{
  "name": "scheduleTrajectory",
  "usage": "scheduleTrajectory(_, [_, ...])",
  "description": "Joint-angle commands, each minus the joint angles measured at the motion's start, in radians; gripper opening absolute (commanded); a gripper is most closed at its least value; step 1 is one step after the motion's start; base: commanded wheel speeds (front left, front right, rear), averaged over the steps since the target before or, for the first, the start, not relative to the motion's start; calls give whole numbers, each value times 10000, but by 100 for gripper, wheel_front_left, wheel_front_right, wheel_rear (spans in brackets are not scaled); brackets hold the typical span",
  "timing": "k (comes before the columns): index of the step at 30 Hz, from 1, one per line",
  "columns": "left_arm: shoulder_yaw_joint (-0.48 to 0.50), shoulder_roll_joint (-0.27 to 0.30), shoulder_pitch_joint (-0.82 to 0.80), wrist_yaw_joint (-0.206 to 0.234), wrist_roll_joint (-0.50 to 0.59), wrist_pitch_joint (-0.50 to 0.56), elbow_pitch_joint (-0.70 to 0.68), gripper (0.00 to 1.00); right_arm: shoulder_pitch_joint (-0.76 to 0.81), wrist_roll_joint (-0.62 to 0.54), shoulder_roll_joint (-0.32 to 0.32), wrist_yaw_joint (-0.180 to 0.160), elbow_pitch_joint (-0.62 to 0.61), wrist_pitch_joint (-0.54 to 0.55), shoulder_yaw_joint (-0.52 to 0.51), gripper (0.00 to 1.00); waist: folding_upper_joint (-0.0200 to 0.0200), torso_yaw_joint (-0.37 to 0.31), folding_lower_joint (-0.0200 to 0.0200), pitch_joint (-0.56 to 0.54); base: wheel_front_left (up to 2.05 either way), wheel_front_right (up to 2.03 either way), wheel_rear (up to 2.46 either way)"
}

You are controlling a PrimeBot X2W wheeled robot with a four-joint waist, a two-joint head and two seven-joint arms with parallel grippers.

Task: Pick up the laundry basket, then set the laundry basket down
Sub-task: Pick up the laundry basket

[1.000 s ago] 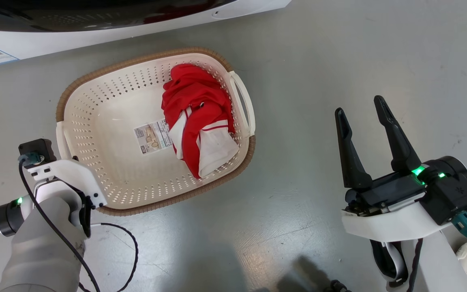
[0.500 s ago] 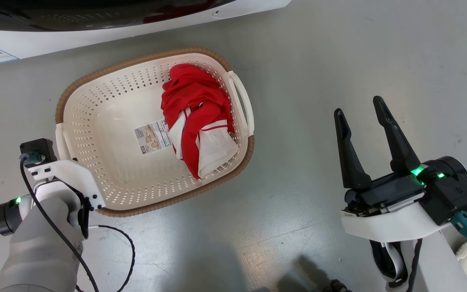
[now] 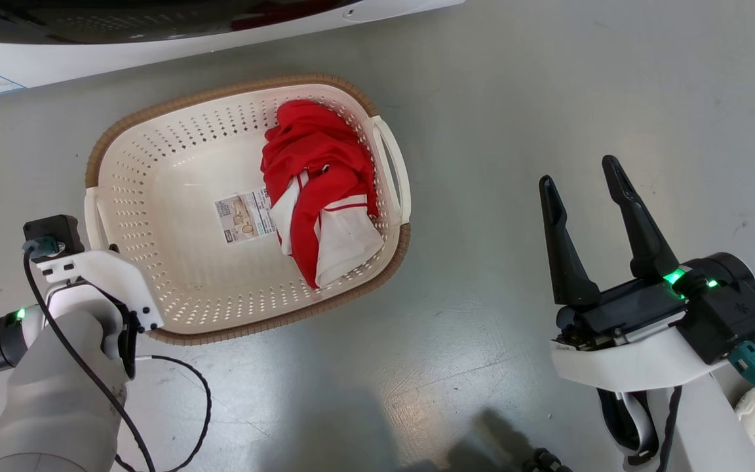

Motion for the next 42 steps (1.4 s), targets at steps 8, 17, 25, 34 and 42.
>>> scheduleTrajectory(8, [140, 353, -158, 26, -102, -140, -31, 2, 38, 37, -5, 60, -185, -94, 220, 100, 0, 10, 0, 71, 0, 0, 0])
scheduleTrajectory(17, [272, 289, -117, 364, -348, -215, -30, 100, 32, 74, -5, 60, -157, -94, 214, 100, 0, 60, 0, 56, 0, 0, 0])
scheduleTrajectory(25, [268, 212, 61, 489, -495, -201, -28, 100, 17, 86, -5, 60, -77, -94, 201, 100, 0, 185, 0, -185, 0, 0, 0])
scheduleTrajectory(34, [441, -94, 522, 269, -839, -507, -28, 100, 101, 6, -5, 60, 115, -94, 144, 100, 0, 417, 0, -978, 0, 0, 0])
scheduleTrajectory(42, [585, -562, 1383, -319, -1087, -920, -395, 100, 365, -193, -5, 60, 586, -94, 43, 100, 0, 821, 0, -2493, 0, 0, 0])
